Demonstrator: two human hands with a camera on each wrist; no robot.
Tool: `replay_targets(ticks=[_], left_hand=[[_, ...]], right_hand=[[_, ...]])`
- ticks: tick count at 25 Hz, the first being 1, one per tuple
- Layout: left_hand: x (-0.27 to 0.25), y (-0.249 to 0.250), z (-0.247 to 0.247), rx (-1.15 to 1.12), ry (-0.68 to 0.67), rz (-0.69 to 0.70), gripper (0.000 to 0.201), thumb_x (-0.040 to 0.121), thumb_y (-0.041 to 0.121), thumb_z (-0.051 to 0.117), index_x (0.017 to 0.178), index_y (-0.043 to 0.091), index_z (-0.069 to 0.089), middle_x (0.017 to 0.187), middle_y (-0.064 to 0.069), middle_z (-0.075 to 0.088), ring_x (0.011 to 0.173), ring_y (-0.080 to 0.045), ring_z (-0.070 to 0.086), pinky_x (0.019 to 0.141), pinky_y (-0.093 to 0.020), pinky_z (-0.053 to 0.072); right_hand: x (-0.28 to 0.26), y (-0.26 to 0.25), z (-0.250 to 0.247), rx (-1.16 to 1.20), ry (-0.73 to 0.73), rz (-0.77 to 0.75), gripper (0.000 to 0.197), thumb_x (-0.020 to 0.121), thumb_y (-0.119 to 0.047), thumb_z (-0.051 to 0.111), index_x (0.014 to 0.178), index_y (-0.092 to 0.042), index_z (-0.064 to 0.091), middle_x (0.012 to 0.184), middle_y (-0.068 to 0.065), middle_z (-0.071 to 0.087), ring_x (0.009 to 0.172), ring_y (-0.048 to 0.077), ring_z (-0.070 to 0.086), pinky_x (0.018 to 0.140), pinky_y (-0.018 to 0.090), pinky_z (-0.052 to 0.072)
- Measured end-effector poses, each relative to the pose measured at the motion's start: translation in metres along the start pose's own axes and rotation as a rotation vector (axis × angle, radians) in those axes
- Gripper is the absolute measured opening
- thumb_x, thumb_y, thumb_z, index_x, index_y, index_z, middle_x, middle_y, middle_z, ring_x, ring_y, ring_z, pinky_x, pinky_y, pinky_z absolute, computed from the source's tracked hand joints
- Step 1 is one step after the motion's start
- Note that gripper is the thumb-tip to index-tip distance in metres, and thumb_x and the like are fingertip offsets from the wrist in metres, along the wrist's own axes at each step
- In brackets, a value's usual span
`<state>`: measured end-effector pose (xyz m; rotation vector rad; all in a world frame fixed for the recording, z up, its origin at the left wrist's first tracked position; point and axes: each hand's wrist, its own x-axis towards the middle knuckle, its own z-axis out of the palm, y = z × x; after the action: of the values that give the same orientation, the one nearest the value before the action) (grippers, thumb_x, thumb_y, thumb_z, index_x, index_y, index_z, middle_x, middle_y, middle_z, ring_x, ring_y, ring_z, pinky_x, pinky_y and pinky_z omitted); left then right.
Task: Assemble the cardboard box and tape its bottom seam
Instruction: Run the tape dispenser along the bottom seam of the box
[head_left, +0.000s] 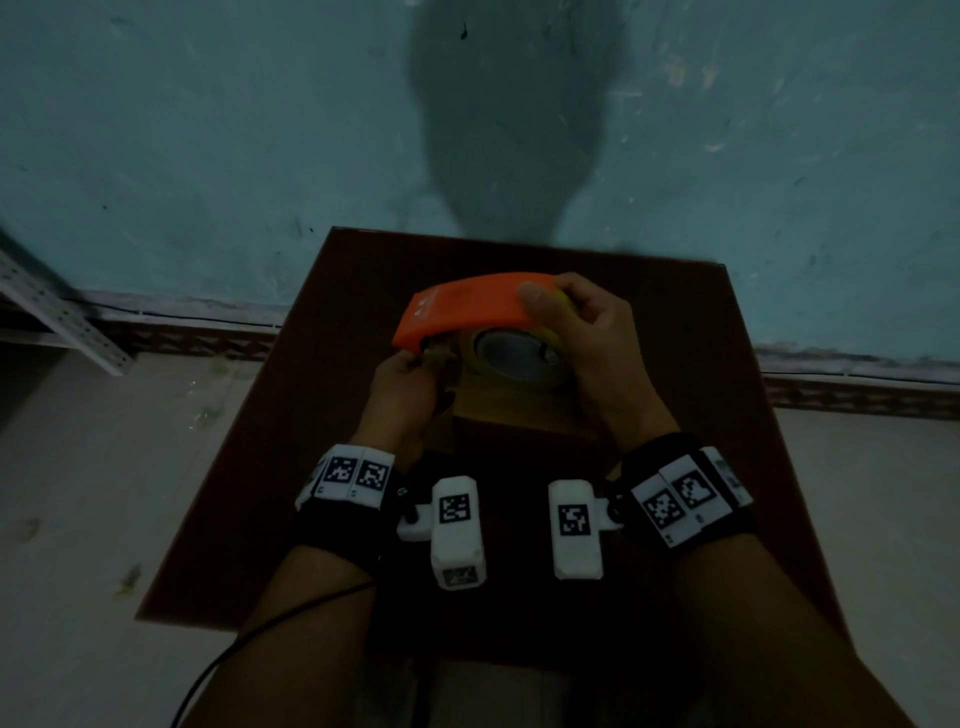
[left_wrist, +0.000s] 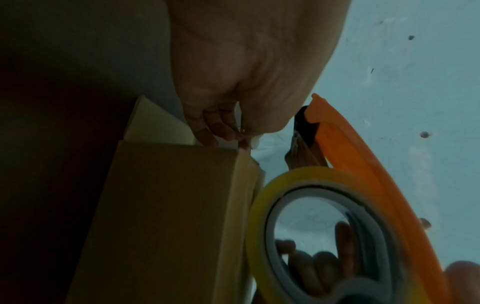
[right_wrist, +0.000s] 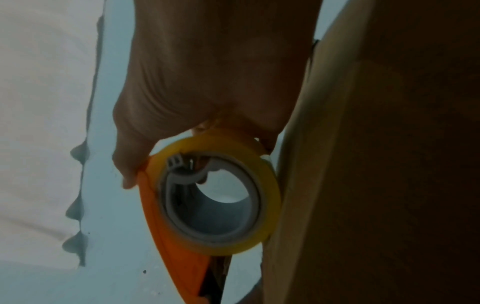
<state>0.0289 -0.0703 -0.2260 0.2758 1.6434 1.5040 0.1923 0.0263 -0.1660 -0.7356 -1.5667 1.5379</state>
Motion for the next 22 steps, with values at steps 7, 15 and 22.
replay_targets(ticks=[7, 15, 22], left_hand=[[-0.014, -0.014, 0.004, -0.036, -0.056, -0.013, 0.029, 0.103, 0.028, 0.063, 0.121, 0.008, 0.074, 0.117, -0.031, 0.074, 0.108, -0.052, 0.072, 0.09, -0.064, 0.058], [-0.015, -0.023, 0.008, -0.028, -0.04, 0.014, 0.029, 0.106, 0.028, 0.06, 0.118, 0.006, 0.074, 0.103, -0.018, 0.081, 0.1, -0.038, 0.078, 0.09, -0.05, 0.062], [-0.015, -0.024, 0.006, 0.07, -0.074, 0.082, 0.029, 0.108, 0.029, 0.055, 0.121, 0.009, 0.072, 0.11, -0.018, 0.079, 0.104, -0.036, 0.076, 0.095, -0.052, 0.06]], right_hand=[[-0.008, 0.009, 0.002, 0.062, 0.087, -0.039, 0.017, 0.096, -0.019, 0.077, 0.106, -0.005, 0.076, 0.093, 0.002, 0.076, 0.083, 0.006, 0.073, 0.074, 0.022, 0.057], [-0.008, 0.012, -0.001, 0.127, 0.096, 0.001, 0.022, 0.097, -0.017, 0.076, 0.11, 0.0, 0.074, 0.096, 0.008, 0.078, 0.084, 0.014, 0.076, 0.074, 0.027, 0.06], [-0.008, 0.011, 0.001, 0.135, 0.087, 0.004, 0.021, 0.098, -0.017, 0.075, 0.109, 0.001, 0.073, 0.094, 0.008, 0.077, 0.082, 0.015, 0.077, 0.073, 0.028, 0.06]])
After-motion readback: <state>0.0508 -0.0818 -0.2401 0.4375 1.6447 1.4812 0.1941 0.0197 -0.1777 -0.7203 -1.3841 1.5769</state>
